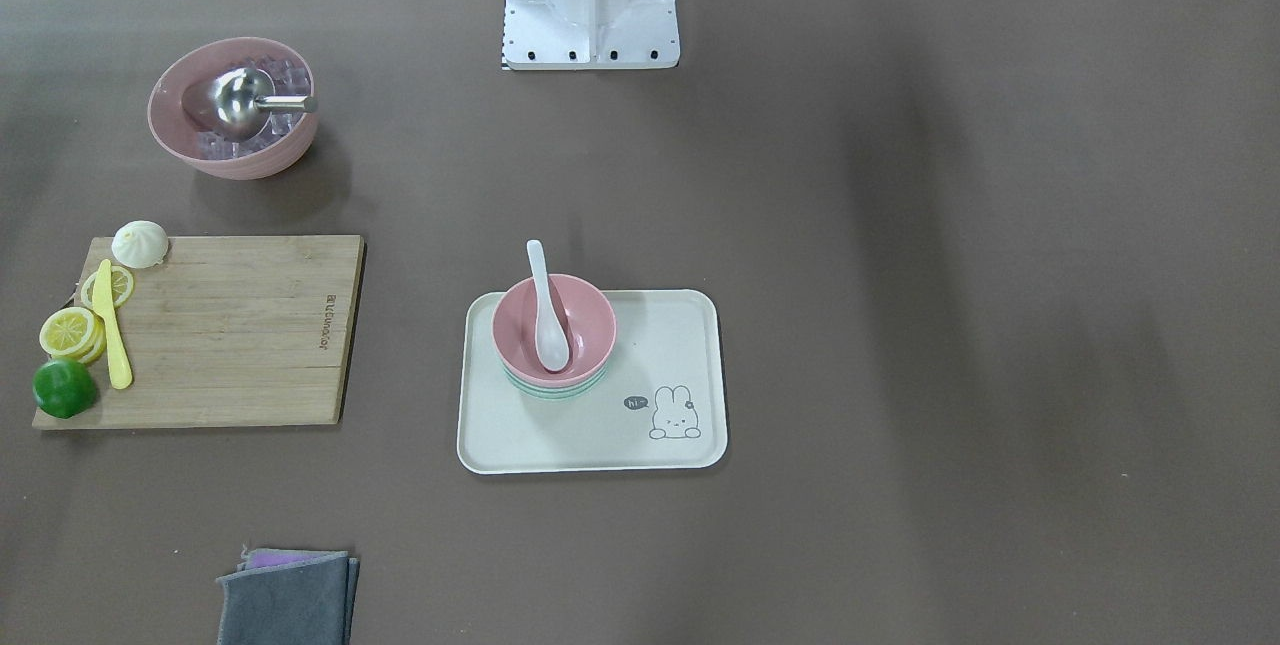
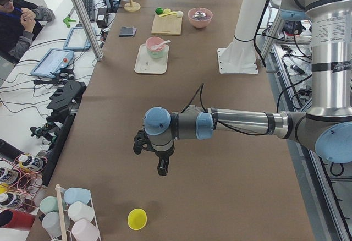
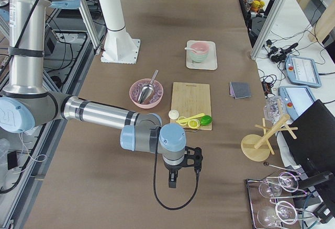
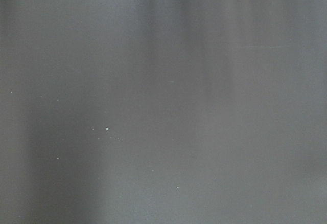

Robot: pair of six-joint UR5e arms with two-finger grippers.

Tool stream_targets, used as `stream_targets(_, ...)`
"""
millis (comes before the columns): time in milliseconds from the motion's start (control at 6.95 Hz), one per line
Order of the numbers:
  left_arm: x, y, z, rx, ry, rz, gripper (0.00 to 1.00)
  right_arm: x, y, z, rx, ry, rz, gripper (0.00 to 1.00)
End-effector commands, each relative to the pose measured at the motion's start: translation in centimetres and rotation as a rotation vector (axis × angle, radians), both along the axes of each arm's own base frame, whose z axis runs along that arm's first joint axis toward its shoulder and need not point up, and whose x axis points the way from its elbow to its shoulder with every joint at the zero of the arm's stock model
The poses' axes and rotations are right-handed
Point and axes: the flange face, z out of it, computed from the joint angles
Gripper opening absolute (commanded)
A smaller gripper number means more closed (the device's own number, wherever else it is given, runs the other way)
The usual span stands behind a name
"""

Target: Stack pink bowl on green and place spoon

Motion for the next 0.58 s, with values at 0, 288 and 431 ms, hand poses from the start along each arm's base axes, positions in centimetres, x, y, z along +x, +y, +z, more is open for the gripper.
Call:
stream_targets(0,-1.3,0.0,-0.2,0.002,0.001,-0.032,0.99,0.4,1.2,0.4,-0.010,-0.005,0.012,1.00)
stream_targets(288,-1.9,0.1,-1.3,0.037,0.003,-0.040,0.99,0.4,1.3,0.3,-0.008,-0.008,0.014,1.00)
stream_targets(431,-1.9,0.2,-1.9,0.049,0.001,-0.039,0.99,0.3,1.7,0.5,-0.011,-0.010,0.016,1.00)
